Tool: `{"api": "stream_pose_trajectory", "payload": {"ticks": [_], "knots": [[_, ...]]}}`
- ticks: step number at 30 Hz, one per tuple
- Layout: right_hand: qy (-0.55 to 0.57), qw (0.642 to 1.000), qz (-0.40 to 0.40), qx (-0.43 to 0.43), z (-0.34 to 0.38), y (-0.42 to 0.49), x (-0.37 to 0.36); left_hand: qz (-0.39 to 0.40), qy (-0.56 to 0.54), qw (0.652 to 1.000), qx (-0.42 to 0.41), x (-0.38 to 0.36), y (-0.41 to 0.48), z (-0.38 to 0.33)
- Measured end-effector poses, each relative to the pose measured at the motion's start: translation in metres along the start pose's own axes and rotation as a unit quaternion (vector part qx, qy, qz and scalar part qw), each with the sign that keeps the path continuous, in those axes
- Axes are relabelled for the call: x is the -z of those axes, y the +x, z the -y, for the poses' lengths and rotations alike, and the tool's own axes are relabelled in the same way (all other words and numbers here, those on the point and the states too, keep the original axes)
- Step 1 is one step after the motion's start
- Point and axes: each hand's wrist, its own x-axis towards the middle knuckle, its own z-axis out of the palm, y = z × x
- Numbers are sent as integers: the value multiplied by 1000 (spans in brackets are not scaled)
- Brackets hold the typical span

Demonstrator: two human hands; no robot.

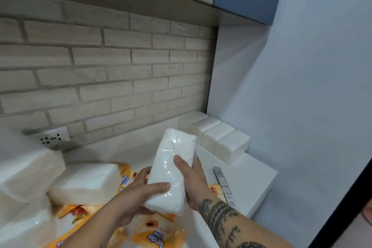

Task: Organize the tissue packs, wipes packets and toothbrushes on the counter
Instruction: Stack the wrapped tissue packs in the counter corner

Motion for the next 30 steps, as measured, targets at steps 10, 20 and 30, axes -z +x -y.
{"api": "stream_pose_trajectory", "payload": {"ticks": [10,20,30], "knots": [[-9,999,-40,7,41,83,74,-5,-16,1000,-27,-45,80,-37],[-6,990,-119,-72,79,220,163,-126,-90,988,10,-78,229,-49],[63,977,-150,-139,63,348,196,-152,-186,969,52,-104,353,-51]]}}
